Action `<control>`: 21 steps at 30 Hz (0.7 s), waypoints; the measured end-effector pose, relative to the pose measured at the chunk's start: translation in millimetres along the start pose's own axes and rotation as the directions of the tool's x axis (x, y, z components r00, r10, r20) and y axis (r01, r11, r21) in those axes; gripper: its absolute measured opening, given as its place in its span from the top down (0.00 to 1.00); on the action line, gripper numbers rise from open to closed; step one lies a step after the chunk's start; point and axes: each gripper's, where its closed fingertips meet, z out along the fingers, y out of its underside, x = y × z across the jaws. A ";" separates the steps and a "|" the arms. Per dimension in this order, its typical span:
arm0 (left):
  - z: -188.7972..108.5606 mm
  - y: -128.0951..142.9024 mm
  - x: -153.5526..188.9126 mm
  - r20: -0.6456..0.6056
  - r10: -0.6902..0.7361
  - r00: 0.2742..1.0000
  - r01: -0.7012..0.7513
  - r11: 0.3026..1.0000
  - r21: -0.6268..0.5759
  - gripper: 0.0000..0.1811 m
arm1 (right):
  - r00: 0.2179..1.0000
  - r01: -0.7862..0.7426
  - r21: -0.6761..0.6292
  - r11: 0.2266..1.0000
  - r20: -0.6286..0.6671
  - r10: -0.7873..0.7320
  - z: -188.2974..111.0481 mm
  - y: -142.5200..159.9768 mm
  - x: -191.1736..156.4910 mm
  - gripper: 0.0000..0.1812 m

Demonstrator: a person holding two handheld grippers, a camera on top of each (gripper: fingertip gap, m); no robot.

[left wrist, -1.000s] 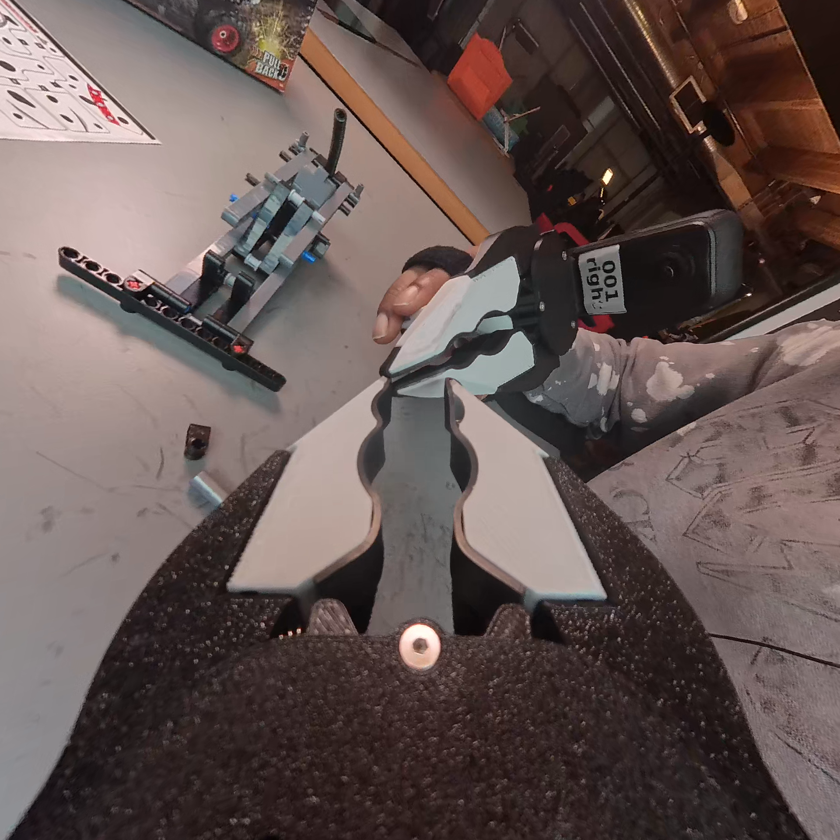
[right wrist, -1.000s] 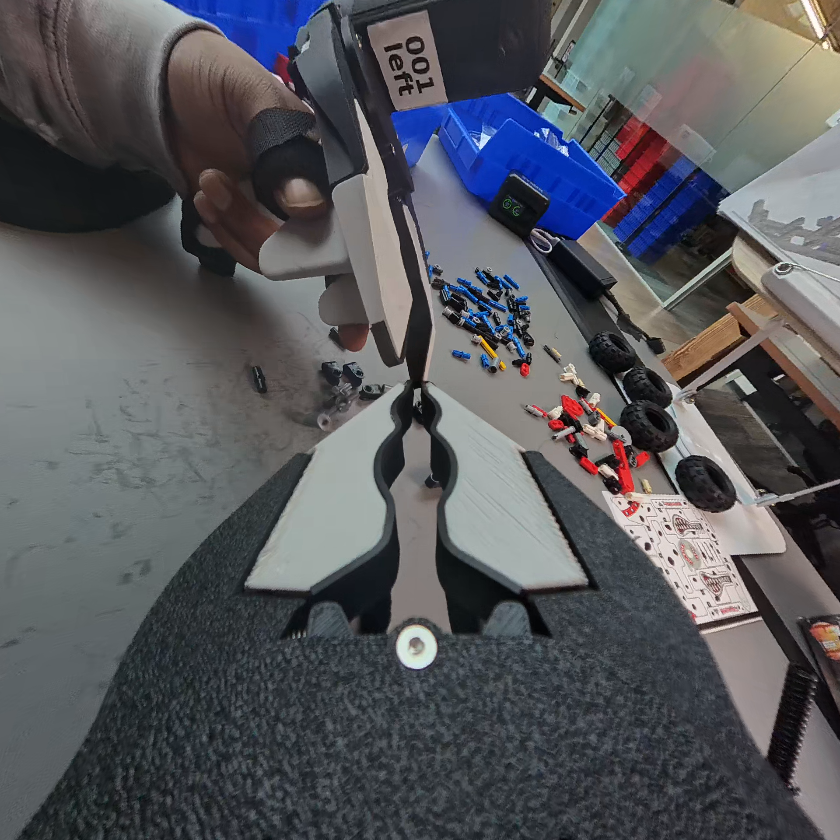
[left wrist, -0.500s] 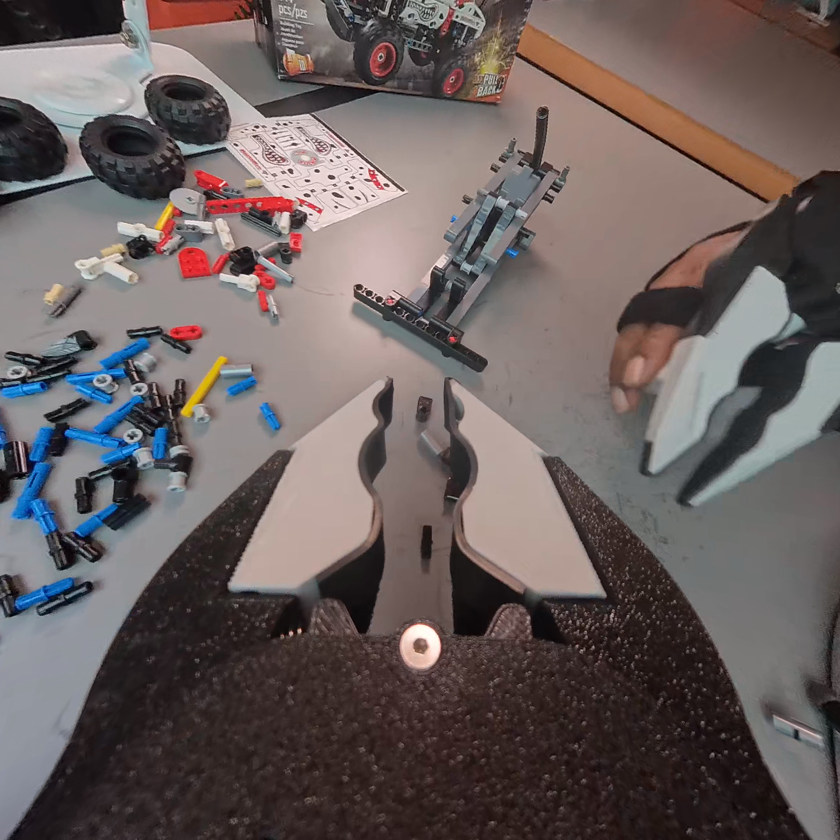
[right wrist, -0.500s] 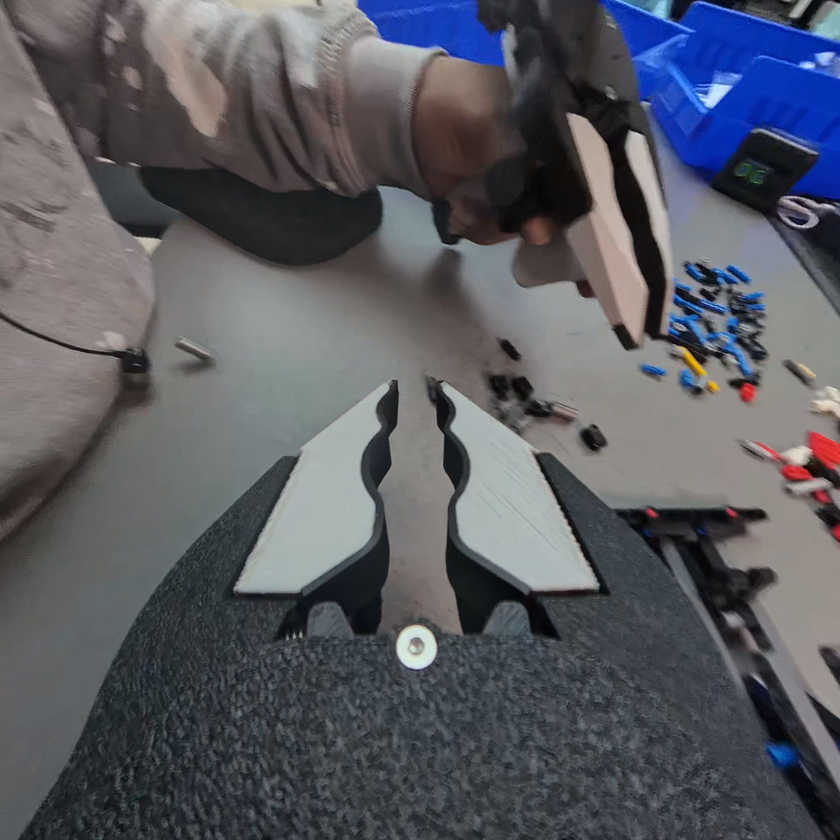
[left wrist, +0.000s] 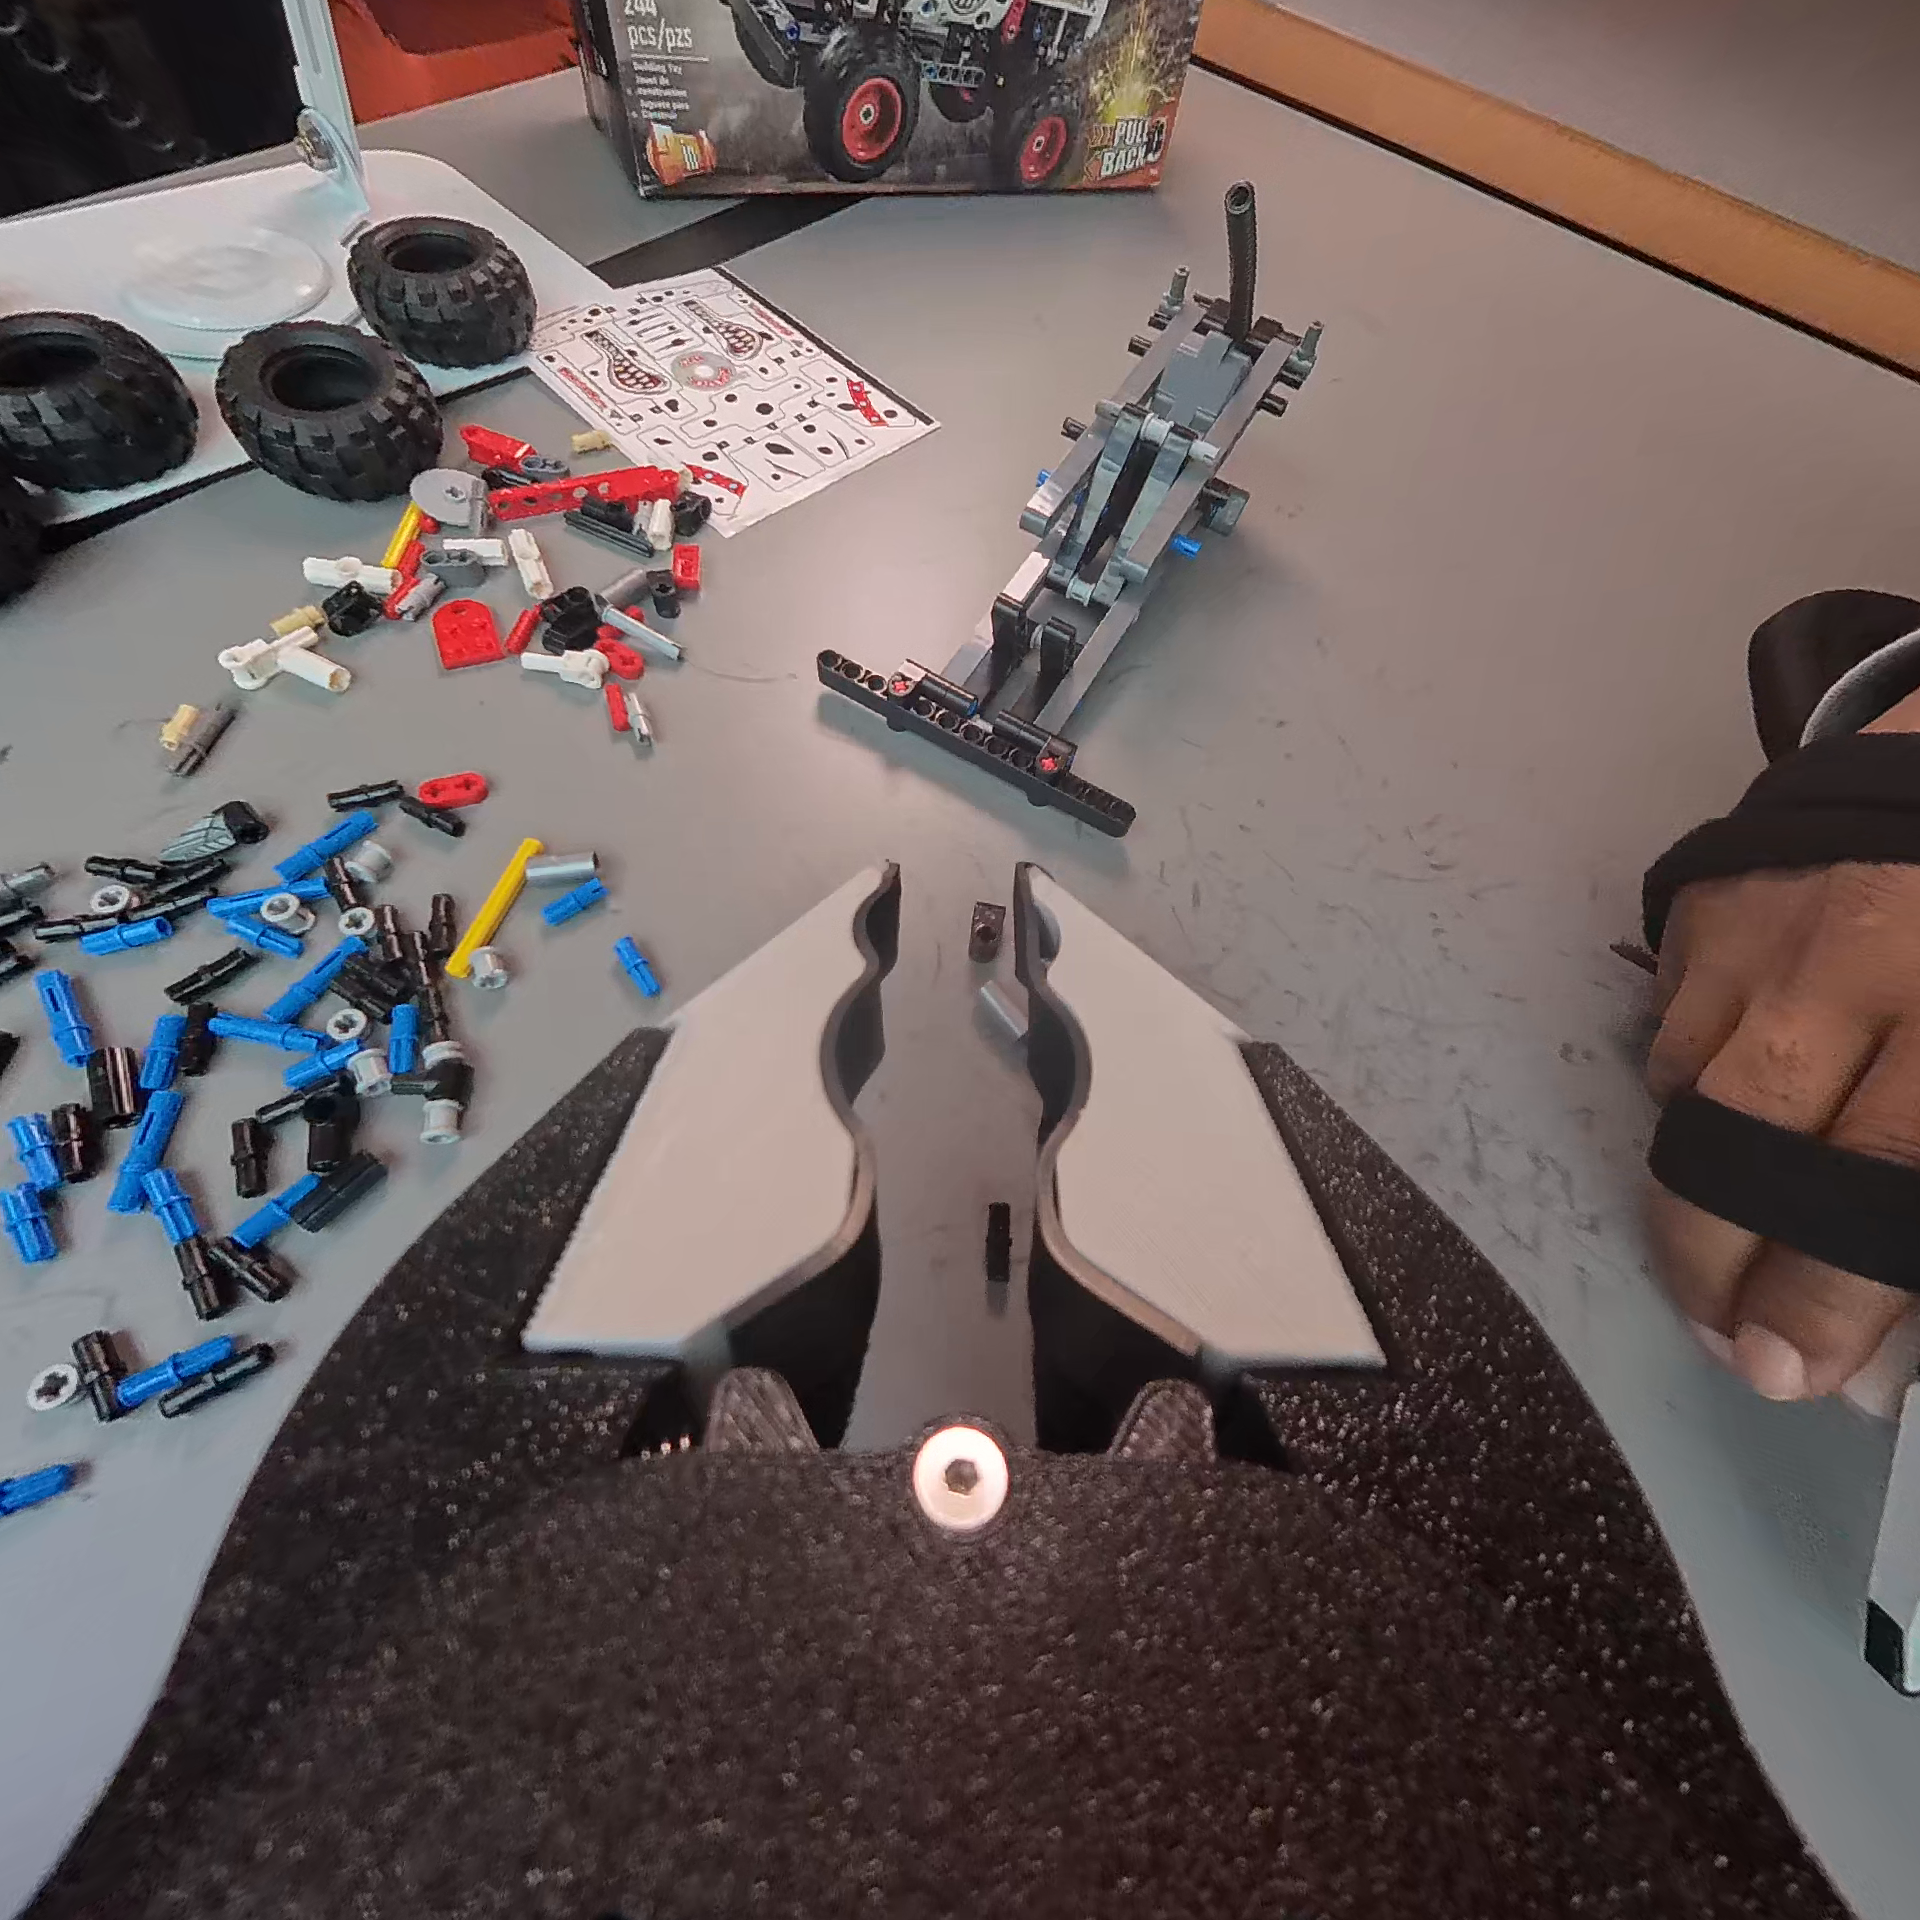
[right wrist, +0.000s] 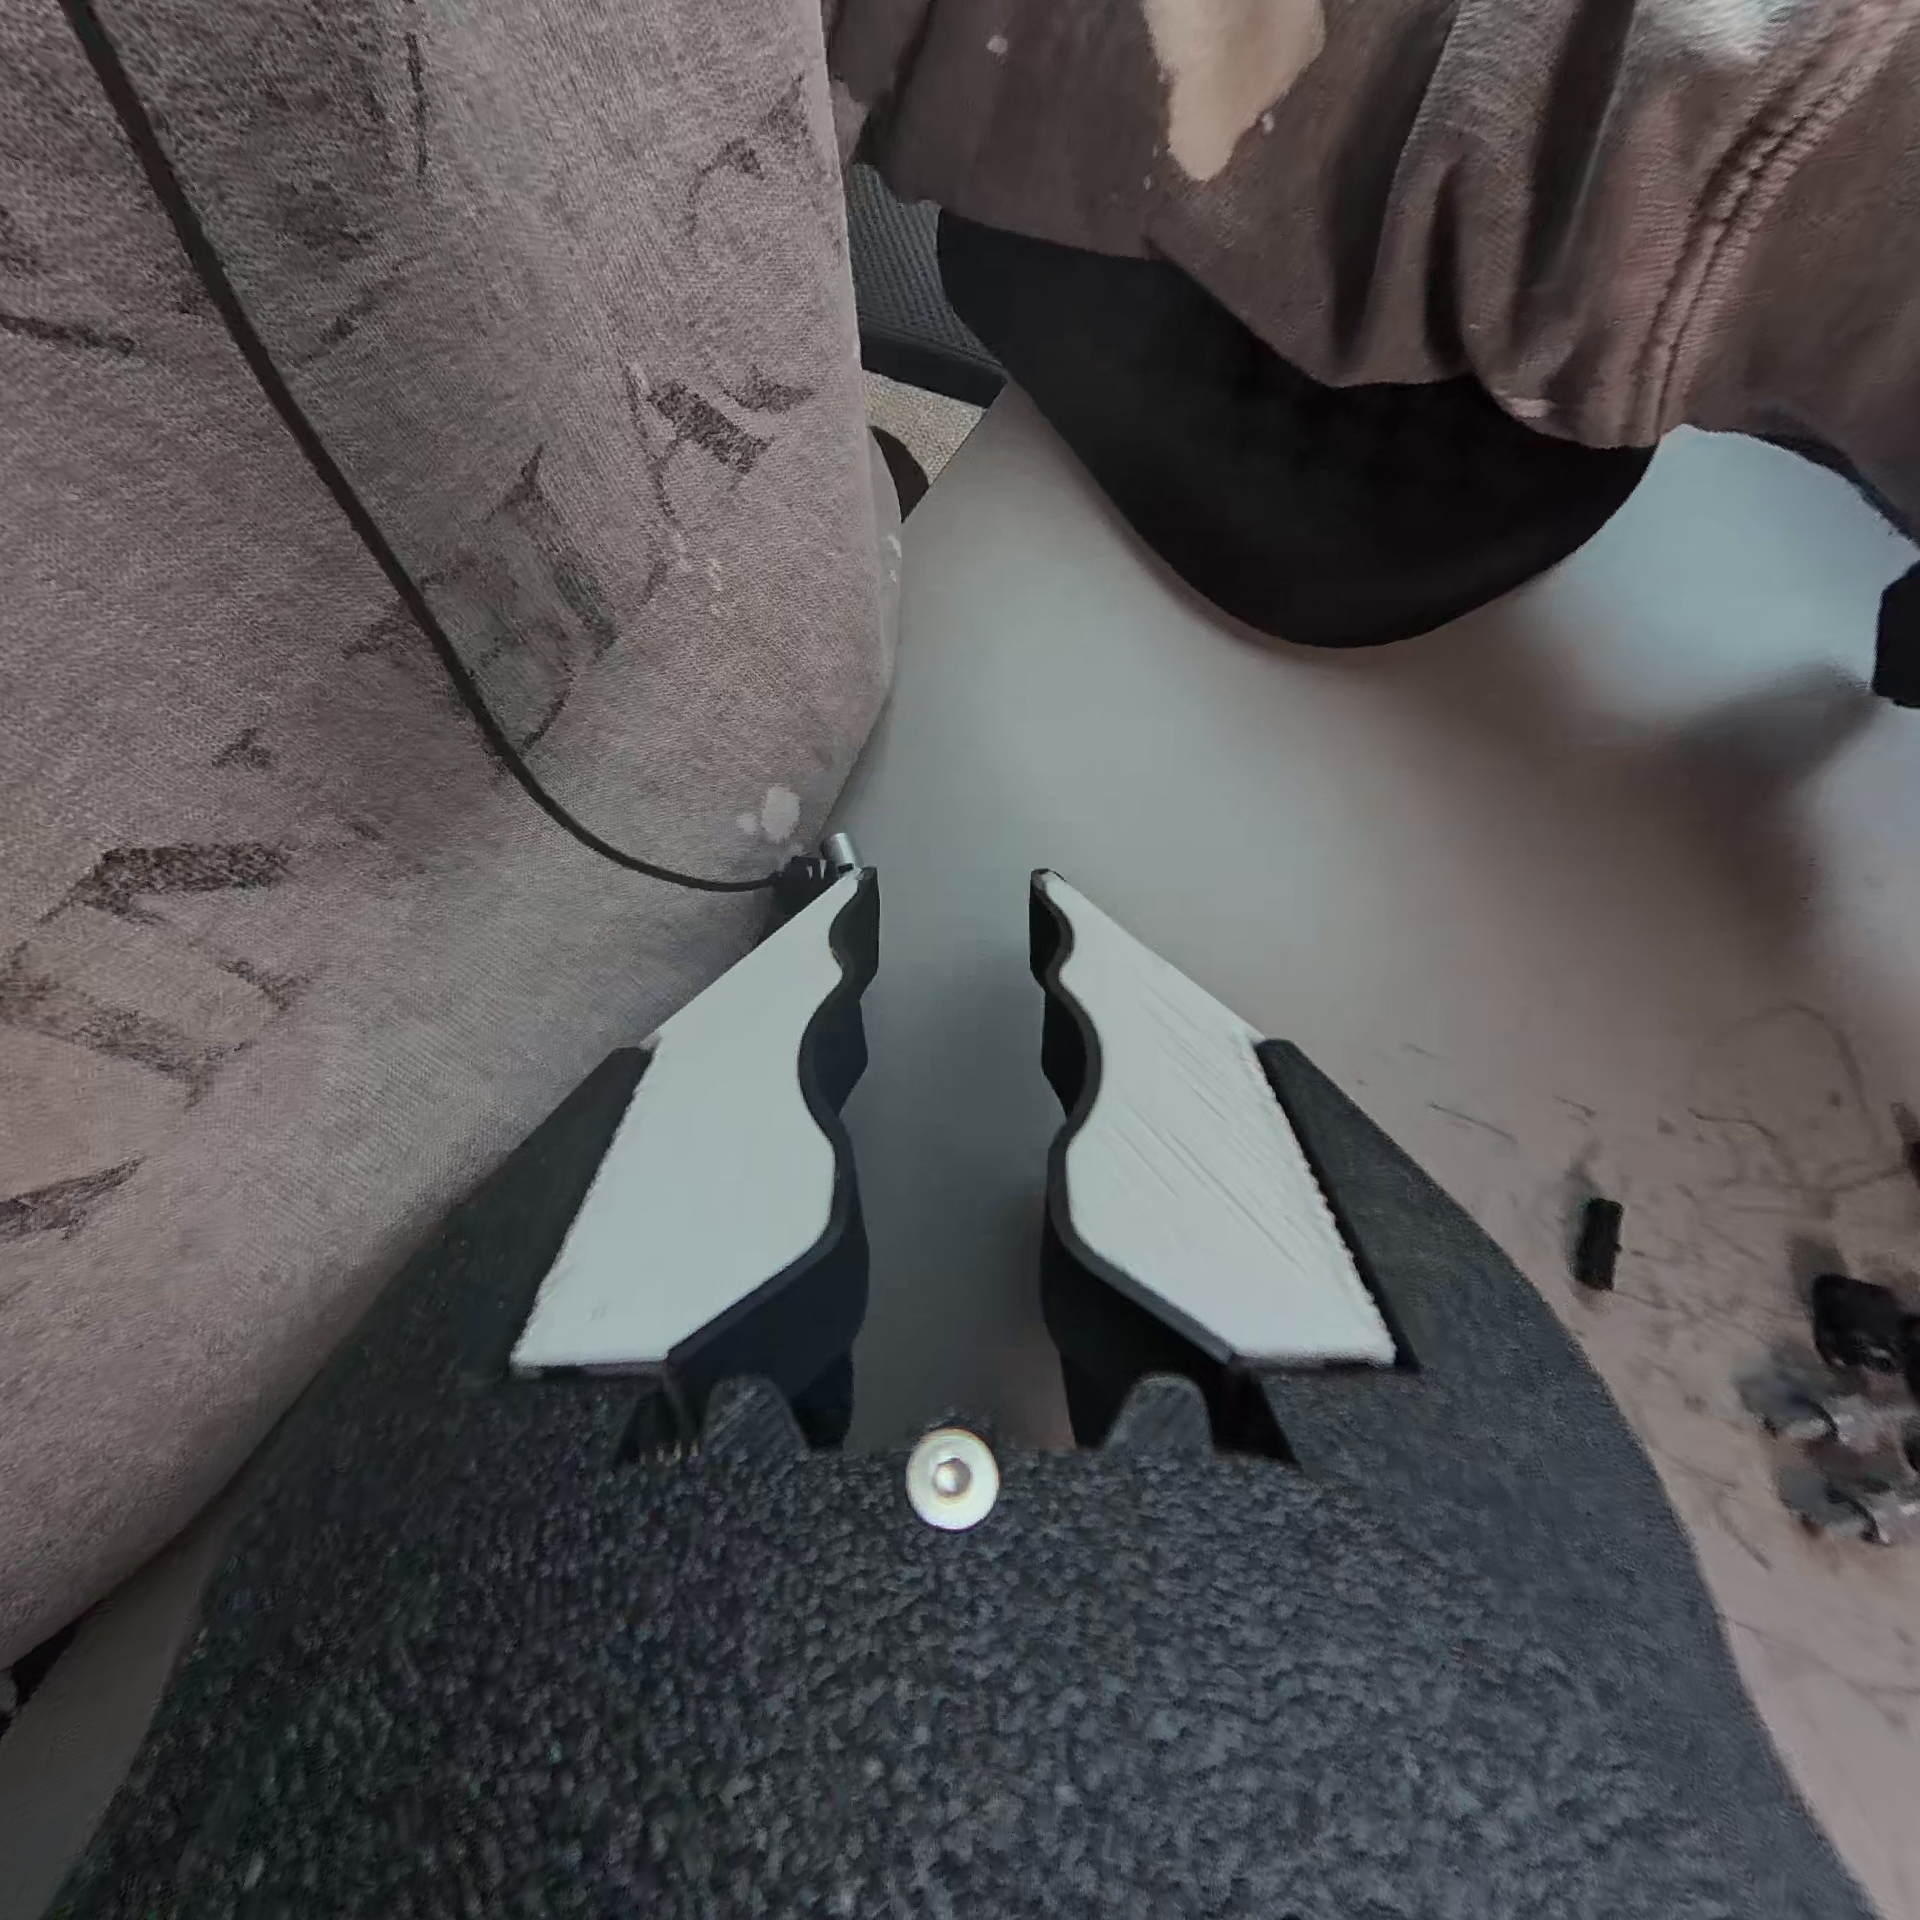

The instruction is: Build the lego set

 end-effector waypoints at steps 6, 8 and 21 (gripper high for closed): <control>3.0 4.3 -2.4 0.017 0.022 1.000 -0.022 1.000 -0.018 0.88 | 0.997 0.033 -0.095 0.995 0.076 -0.026 7.3 4.6 -13.2 0.87; 5.2 7.5 -4.1 0.023 0.027 0.999 -0.026 0.999 -0.033 0.88 | 0.997 0.047 -0.106 0.993 0.072 -0.040 10.1 4.7 -15.3 0.87; 2.1 15.8 -21.5 0.130 0.126 0.984 -0.114 0.989 -0.090 0.90 | 0.899 -0.208 -0.174 0.963 -0.421 0.118 -81.9 84.4 89.9 0.96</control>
